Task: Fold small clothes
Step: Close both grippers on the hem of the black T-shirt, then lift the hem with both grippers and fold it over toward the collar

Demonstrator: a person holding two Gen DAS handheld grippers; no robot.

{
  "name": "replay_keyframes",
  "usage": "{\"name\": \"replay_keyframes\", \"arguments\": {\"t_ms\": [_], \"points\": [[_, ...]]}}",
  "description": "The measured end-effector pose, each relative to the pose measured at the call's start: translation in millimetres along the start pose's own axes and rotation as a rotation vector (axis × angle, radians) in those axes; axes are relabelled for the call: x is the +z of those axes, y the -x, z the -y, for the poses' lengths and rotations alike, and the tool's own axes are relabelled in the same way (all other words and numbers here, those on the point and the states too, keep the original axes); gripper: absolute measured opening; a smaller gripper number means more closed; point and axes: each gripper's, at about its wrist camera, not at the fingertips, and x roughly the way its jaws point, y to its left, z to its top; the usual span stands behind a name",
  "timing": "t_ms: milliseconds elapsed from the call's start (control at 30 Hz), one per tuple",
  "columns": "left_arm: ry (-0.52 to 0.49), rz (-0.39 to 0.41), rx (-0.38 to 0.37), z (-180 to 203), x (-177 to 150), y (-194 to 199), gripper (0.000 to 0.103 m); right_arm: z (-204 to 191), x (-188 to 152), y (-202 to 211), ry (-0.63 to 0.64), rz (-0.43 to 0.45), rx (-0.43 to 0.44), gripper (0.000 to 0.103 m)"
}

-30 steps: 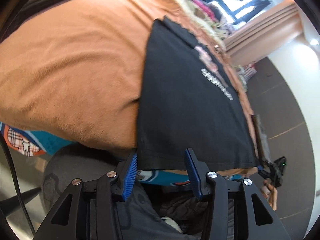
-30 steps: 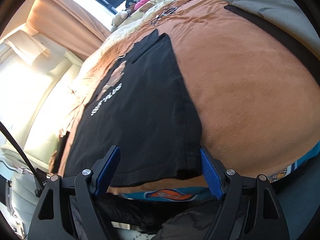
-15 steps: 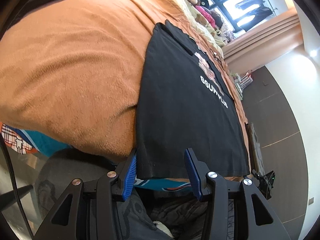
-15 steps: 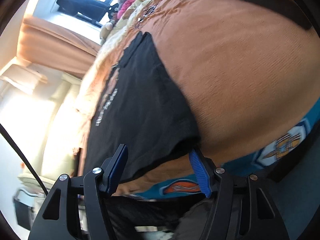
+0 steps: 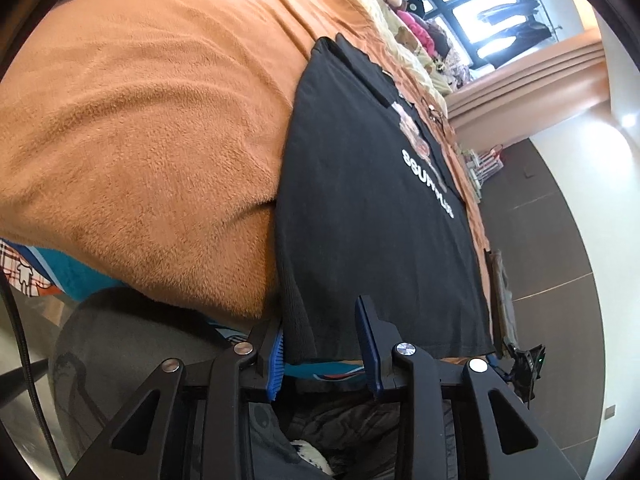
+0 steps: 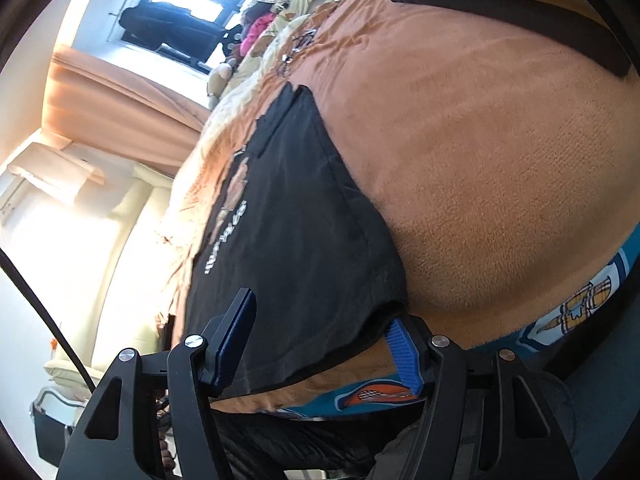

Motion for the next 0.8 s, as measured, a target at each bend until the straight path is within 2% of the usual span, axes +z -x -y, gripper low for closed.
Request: {"name": "replay_keyframes", "arguments": {"t_ms": [100,133,167,233,267,300,533,800], "points": [[0.0,0.011,0.007,3.0,1.4,-1.9,0.034,-2.0,-1.8,-4.7,-0.021,0.021,-0.033,0.047],[0.003,0.016,0.013,3.5,2.1,-2.3,0.031,-3.5,-1.3,-3.7,-0.032,0.029,-0.037,0.042],[0.007,0.02,0.026,3.8,2.8,-2.8,0.022,-2.6,-0.5,-5.1,-0.054,0.043,-0.042,0.038],[0.015,0.024,0.055,3.5,4.8,-4.6,0.013,-5.4,1.5,-6.2,-0.072,0.053,-0.052,0.019],[0.022,0.027,0.051,2.4,6.2,-4.3,0.01,-6.3,2.3,-5.8,-0.076,0.059,-0.06,0.013],[0.031,0.03,0.048,1.3,7.1,-3.1,0.009,-8.0,3.3,-5.8,-0.076,0.066,-0.07,0.001],[0.024,0.076,0.025,10.5,13.0,14.8,0.005,-30.9,-1.8,18.8,-0.028,0.126,-0.052,0.0],[0.017,0.161,-0.039,28.0,23.6,56.6,0.003,-47.6,-16.8,47.2,-0.002,0.157,0.024,0.0]]}}
